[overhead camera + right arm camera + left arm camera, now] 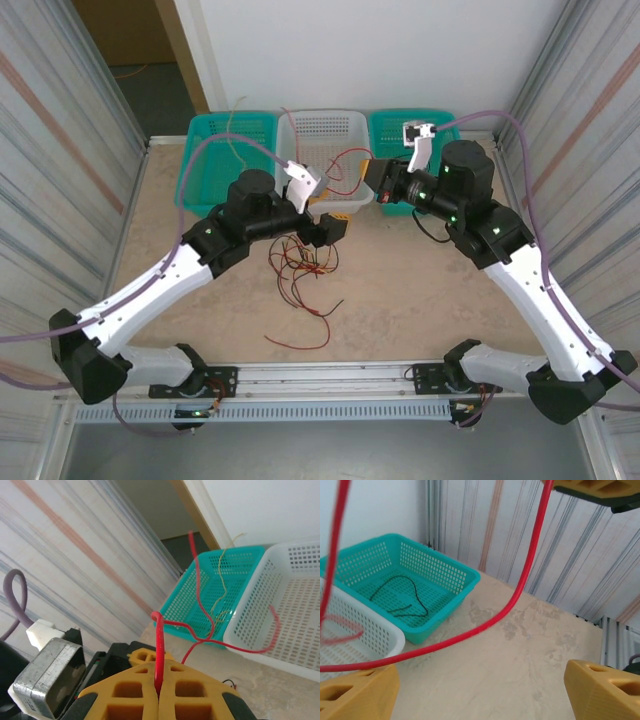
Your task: Untangle the cables
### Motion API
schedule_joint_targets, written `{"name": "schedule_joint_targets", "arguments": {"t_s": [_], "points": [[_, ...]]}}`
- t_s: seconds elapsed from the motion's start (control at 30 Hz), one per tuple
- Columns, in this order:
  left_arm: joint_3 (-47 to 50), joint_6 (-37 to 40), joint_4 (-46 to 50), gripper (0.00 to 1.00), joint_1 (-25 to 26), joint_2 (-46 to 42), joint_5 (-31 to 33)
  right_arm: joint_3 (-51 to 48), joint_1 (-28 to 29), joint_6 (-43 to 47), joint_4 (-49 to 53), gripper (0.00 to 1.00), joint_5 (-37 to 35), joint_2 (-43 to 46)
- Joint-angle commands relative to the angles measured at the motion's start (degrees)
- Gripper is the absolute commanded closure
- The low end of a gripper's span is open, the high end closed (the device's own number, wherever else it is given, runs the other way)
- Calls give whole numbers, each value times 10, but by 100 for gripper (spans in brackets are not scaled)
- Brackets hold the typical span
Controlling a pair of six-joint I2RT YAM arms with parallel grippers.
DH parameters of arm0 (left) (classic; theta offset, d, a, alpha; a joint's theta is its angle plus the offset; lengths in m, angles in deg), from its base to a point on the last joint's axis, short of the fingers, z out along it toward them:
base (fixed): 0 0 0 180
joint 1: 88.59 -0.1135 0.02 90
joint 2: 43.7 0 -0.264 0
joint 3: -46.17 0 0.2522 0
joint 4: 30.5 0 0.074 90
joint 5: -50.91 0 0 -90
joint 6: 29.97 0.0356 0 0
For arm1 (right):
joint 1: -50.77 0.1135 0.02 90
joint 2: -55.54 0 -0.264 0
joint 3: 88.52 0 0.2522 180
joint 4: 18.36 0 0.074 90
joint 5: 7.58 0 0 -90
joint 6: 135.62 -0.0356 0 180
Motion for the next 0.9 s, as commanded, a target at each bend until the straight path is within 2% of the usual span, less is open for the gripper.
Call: {"name": "schedule_joint_targets", "arguments": {"t_s": [0.0,0.1,0.23,0.37,0.6,0.7,0.8,0.87], "points": [[-13,52,-47,15,5,8,12,-1,11,-15,-32,100,12,-2],[-15,65,-59,18,5,14,17,-4,16,-18,-37,100,10,-3],[-19,64,-64,27,5,26,13,-3,20,-19,-42,100,13,-8],[-12,49,-67,43,5,28,11,-9,21,-20,-56,100,9,-10],[46,-18,-89,46,5,9,11,-3,20,-23,-83,100,0,-36],[53,-51,-63,42,1,2,21,3,20,-19,-96,100,-16,-55],[73,-107,-22,30,-15,-19,51,15,17,-1,-101,100,-49,-82],[95,-150,13,25,-34,-40,69,24,9,10,-107,100,-60,-104]]}}
